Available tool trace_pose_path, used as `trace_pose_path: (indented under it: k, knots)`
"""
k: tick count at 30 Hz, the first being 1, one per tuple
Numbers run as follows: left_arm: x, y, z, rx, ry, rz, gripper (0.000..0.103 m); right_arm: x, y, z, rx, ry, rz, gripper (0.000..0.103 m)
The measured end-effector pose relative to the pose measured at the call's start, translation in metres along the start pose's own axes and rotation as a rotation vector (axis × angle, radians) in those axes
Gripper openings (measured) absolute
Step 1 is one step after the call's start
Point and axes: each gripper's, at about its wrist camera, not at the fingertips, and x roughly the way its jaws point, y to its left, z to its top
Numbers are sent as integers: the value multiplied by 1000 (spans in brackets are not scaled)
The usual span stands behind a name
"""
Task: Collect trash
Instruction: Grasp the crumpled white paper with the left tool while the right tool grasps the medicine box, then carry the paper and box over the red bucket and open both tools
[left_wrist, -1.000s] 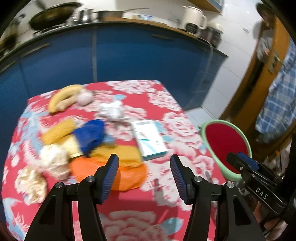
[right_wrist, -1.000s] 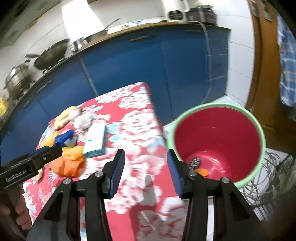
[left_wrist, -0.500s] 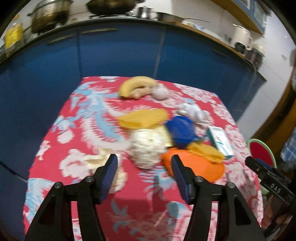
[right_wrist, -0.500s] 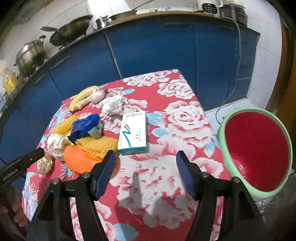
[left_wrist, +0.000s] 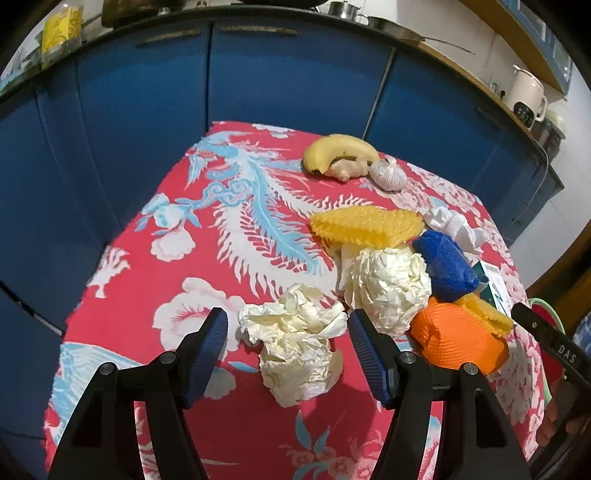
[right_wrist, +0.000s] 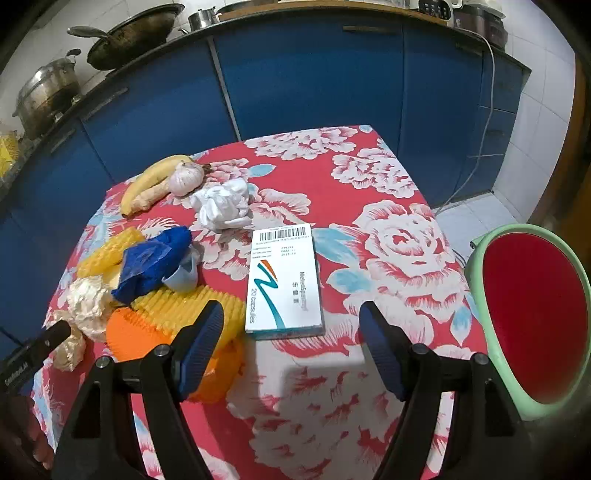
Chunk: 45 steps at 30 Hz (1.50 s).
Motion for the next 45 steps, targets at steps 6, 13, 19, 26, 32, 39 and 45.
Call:
trace_pose_path:
  k: [6, 13, 19, 26, 32, 39, 45]
  knots:
    - [11, -3, -3, 6, 25, -13, 70, 11, 5, 2, -14, 17, -25, 76]
    - [21, -4, -5, 12, 28, -9, 70, 26, 3, -2, 12, 59, -24, 76]
    - [23, -3, -3, 15, 7, 0, 69, 30, 3, -4, 17, 50, -17, 76]
    - [23, -3, -3, 30, -19, 27, 45, 28, 3, -6, 21, 21, -15, 58]
    - [22, -1, -4, 21, -23, 8, 35, 25, 1, -7, 33, 12, -2, 54]
    - [16, 1, -4, 14, -31, -13, 33, 9, -5, -9, 59, -20, 31, 54]
    - [4, -1, -5, 17, -50, -30, 33, -10, -9, -11, 76, -60, 56, 54]
